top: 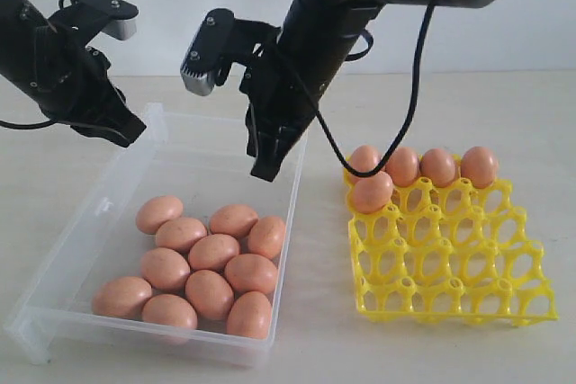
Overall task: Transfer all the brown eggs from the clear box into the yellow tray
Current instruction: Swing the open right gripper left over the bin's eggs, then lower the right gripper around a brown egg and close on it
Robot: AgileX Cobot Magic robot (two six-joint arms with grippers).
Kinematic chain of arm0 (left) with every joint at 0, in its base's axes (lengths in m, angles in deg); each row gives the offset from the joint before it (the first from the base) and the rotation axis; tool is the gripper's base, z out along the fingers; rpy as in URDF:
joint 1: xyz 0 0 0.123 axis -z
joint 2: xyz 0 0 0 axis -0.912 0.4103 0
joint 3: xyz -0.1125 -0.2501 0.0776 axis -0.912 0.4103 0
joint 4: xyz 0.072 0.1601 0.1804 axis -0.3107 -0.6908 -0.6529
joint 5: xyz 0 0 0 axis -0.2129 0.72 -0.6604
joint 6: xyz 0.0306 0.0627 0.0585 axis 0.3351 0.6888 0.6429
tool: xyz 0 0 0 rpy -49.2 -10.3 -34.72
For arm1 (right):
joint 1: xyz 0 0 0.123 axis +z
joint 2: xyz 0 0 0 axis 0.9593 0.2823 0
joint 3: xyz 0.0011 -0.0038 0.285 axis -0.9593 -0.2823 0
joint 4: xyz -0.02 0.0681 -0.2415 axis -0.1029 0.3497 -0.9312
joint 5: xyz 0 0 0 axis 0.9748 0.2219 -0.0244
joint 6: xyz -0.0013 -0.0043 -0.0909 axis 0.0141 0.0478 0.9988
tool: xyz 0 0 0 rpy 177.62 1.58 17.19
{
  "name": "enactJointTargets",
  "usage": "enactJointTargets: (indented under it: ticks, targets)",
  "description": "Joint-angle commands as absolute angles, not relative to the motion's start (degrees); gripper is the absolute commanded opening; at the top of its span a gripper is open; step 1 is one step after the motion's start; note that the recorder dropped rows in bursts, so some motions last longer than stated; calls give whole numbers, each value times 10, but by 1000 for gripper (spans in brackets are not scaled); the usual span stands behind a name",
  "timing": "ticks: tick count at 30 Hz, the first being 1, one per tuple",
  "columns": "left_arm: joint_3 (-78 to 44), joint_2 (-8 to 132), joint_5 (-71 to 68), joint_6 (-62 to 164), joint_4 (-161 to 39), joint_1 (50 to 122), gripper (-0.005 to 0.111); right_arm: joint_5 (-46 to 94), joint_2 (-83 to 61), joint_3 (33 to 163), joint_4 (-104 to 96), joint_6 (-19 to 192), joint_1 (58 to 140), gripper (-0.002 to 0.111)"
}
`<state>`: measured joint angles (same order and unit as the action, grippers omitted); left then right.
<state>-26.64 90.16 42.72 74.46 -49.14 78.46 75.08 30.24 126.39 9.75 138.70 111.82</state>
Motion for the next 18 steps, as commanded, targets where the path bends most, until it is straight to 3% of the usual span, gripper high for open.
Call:
enactJointTargets:
  ticks: [1, 9, 12, 16, 18]
  targets:
    - [-257, 895, 400, 749, -500, 781, 8, 749, 330, 1267, 101, 1440, 1133, 0]
    - [-257, 895, 415, 749, -498, 761, 8, 736, 365, 1267, 71, 1485, 1159, 2]
    - [-257, 895, 418, 749, -497, 761, 8, 732, 373, 1267, 75, 1485, 1161, 20]
    - [-257, 895, 418, 749, -496, 761, 8, 726, 380, 1267, 75, 1476, 1165, 54]
    - [-257, 895, 418, 750, -496, 761, 8, 715, 382, 1267, 75, 1476, 1172, 61]
